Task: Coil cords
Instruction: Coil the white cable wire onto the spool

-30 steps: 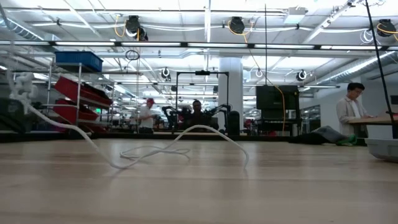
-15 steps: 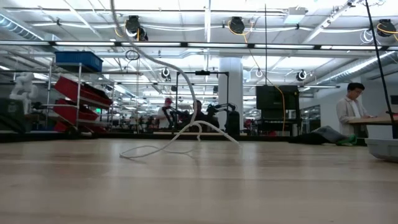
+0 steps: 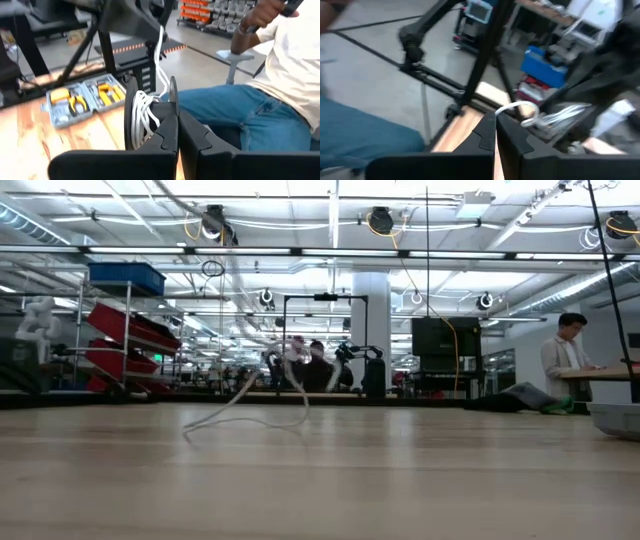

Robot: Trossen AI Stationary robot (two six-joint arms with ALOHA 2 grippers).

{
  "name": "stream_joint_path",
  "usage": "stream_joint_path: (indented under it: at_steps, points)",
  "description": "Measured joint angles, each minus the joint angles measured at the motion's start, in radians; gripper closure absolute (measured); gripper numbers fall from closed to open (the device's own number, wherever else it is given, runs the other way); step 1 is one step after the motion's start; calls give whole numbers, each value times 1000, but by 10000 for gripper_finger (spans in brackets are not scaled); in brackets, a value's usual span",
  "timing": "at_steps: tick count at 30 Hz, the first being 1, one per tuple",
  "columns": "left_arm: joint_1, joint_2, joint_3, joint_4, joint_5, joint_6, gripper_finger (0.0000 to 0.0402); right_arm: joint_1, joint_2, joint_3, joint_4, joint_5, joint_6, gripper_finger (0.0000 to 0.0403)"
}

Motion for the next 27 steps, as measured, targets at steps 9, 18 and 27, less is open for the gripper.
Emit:
stream_joint_path:
  at_steps: [9, 18, 27]
  points:
    - [0, 77, 0, 4, 6, -18, 400, -16, 0, 0, 81, 72, -128, 403]
    - [0, 130, 0, 94, 108, 1, 400, -47, 0, 0, 75, 121, -157, 403]
    - [0, 157, 0, 153, 135, 33, 400, -69, 1, 0, 90, 149, -202, 403]
